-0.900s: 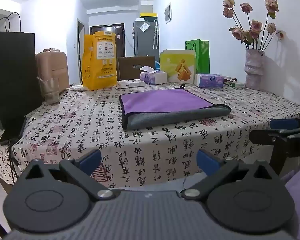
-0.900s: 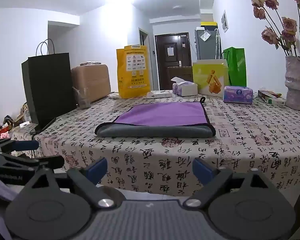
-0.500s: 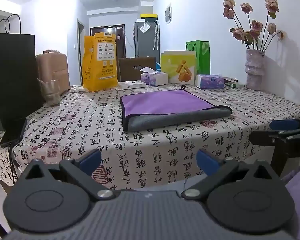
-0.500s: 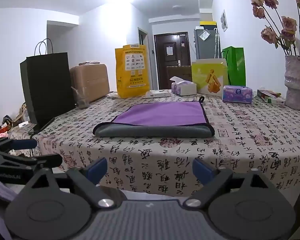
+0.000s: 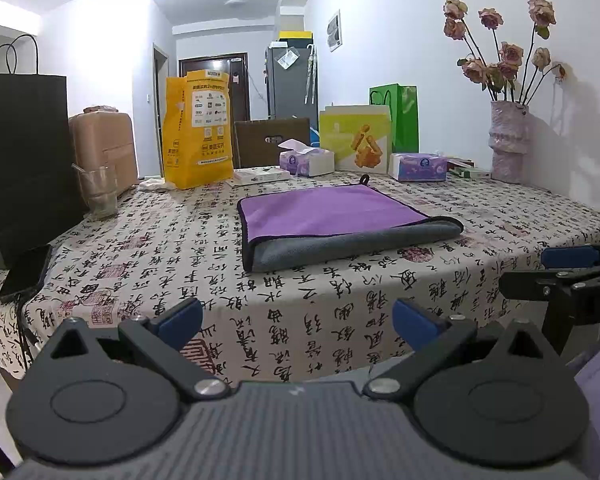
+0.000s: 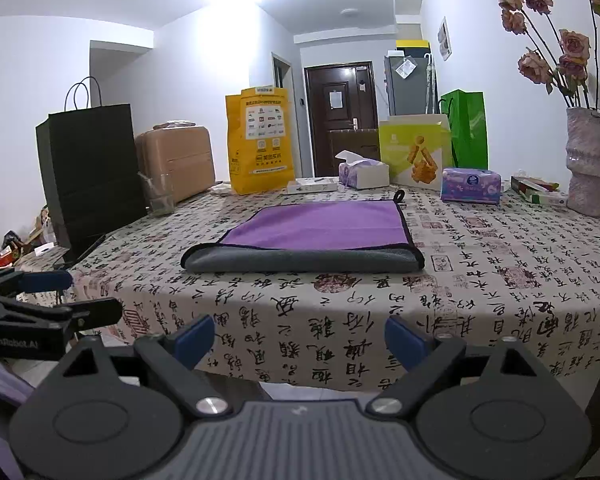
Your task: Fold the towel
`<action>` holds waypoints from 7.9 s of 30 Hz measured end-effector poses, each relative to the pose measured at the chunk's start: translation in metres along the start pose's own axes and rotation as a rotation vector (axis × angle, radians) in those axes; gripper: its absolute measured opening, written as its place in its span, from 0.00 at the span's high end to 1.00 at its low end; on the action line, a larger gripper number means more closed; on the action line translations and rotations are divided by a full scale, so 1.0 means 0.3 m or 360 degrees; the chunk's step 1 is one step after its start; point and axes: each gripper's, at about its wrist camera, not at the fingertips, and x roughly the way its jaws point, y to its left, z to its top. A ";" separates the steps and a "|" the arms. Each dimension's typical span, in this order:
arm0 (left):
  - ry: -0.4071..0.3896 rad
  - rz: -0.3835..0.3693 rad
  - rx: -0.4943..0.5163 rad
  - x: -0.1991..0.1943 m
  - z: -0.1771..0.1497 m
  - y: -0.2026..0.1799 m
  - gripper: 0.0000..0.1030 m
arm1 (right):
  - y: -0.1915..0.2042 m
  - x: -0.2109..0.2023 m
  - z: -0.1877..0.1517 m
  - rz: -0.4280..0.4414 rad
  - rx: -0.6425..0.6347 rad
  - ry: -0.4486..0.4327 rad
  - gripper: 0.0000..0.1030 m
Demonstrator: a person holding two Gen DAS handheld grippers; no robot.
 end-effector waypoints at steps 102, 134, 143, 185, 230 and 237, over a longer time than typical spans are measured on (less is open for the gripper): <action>0.0210 0.0047 -0.0121 0.286 0.098 0.078 0.00 | -0.145 0.240 0.086 -0.0070 0.0086 0.0074 0.19; 0.0411 -0.0107 -0.0171 0.630 0.219 0.182 0.87 | -0.346 0.626 0.242 -0.0095 -0.0153 0.0263 0.94; 0.0465 -0.0104 -0.0110 0.661 0.269 0.178 0.88 | -0.342 0.639 0.282 -0.0084 -0.0210 0.0238 0.95; 0.0289 -0.0049 0.0008 0.826 0.523 0.278 0.95 | -0.400 0.826 0.526 -0.0019 -0.0370 0.0105 0.96; 0.0545 -0.0100 -0.0177 1.312 0.643 0.433 0.21 | -0.631 1.341 0.687 -0.0007 -0.0071 0.0380 0.50; 0.0489 -0.0096 -0.0147 1.121 0.630 0.377 0.13 | -0.559 1.158 0.687 0.0039 -0.0101 0.0332 0.38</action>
